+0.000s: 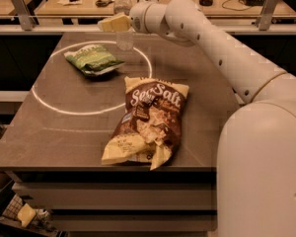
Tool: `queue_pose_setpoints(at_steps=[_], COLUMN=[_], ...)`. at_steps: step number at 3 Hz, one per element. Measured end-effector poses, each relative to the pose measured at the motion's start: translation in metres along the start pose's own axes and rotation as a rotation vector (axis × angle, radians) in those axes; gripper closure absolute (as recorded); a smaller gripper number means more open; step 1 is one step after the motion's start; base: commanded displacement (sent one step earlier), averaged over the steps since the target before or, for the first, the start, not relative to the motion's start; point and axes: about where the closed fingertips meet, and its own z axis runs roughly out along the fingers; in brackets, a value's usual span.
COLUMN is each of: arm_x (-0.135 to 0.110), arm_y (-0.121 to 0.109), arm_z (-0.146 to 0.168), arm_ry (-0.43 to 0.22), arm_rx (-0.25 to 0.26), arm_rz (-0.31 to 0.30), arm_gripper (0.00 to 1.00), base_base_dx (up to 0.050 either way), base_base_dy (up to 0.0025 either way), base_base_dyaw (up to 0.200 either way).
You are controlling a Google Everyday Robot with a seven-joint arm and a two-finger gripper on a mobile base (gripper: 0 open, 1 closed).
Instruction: Pick water bottle
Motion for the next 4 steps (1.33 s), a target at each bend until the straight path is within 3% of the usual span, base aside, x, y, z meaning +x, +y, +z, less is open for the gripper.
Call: queue_pose_setpoints(at_steps=[1, 4], arm_x=[0.0053, 0.0065], arm_y=[0.0054, 0.0108], arm_z=[0.0227, 0.0286], arm_ry=[-0.023, -0.023], arm_rx=[-0.035, -0.044], arm_rz=[0.01, 0.012], arm_gripper=[0.17, 0.87], base_base_dx=[0.0, 0.0], base_base_dy=[0.0, 0.0], base_base_dyaw=[0.0, 0.0])
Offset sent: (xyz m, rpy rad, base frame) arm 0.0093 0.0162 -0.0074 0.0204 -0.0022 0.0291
